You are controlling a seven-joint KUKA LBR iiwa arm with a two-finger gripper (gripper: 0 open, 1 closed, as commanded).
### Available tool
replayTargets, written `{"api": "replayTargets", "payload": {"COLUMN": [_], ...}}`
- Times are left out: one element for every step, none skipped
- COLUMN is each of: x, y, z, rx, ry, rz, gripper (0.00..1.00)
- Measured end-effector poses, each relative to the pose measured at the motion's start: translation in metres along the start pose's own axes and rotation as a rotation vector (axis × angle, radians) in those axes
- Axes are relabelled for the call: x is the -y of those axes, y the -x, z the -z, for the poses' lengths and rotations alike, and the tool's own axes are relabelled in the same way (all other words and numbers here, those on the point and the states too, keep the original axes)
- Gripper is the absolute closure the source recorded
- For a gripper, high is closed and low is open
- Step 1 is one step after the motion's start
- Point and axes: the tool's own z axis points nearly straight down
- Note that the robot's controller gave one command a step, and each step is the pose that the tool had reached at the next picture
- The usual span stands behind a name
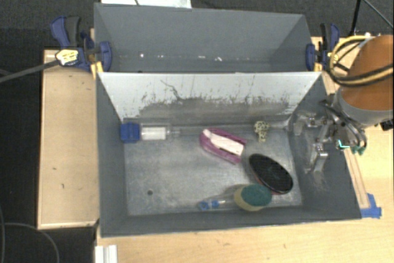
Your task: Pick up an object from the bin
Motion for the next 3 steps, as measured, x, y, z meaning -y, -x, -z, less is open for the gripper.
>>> {"api": "replayTargets", "payload": {"x": [-0.047,-0.091,-0.09], "y": [-0.014,-0.063,-0.062], "z": [-0.092,-0.09,-0.091], "rx": [0.001,0.011,0.011], "ry": [-0.004,-0.002,-0.002], "rz": [0.025,0.038,0.044], "gripper": [0.0,0.0,1.0]}}
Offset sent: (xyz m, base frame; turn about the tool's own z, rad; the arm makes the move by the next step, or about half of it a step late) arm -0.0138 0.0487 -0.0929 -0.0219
